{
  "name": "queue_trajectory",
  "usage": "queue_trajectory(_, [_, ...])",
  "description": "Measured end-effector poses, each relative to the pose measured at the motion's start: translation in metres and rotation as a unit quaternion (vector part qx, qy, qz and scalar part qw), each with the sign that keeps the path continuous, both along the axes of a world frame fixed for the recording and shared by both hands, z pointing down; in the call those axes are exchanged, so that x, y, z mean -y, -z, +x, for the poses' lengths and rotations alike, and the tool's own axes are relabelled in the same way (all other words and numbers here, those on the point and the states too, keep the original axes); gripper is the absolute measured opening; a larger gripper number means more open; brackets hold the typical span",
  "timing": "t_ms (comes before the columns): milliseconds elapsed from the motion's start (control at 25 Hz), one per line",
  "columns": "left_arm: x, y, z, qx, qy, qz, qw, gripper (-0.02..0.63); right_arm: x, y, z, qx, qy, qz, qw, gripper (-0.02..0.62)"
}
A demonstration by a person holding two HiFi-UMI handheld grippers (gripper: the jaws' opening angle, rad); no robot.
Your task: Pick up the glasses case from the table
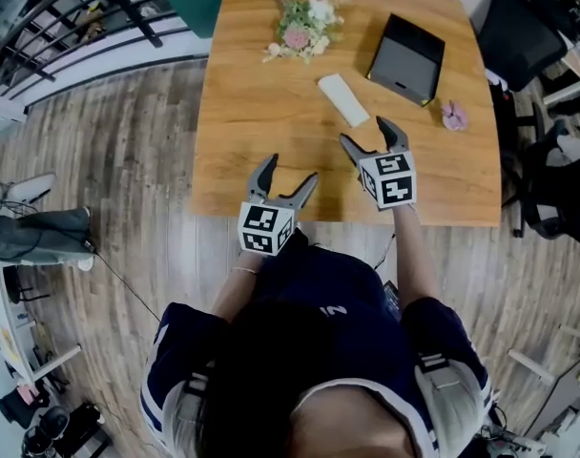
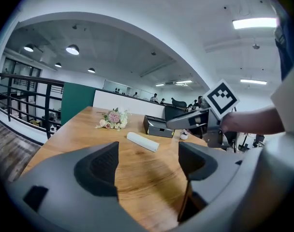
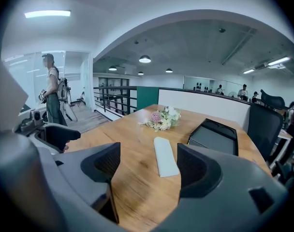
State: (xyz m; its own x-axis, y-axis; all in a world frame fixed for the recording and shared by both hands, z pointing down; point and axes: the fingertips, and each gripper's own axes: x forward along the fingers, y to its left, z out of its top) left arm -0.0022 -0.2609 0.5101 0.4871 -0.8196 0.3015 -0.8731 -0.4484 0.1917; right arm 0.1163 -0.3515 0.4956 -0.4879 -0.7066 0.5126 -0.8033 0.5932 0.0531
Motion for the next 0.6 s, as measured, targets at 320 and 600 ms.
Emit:
queue_trajectory(320, [0.033, 0.001, -0.014, 0.003, -0.015, 0.003, 0.9999, 0.388, 0.064, -0.019, -0.015, -0.015, -0.004, -0.035, 0.999, 0.386])
queue_trajectory(600, [0.054, -0.007, -0.043, 0.016, -0.009, -0.007, 0.9998, 0.388, 0.110, -0.060, -0.027, -0.043, 0.006, -0.083, 0.996, 0.390])
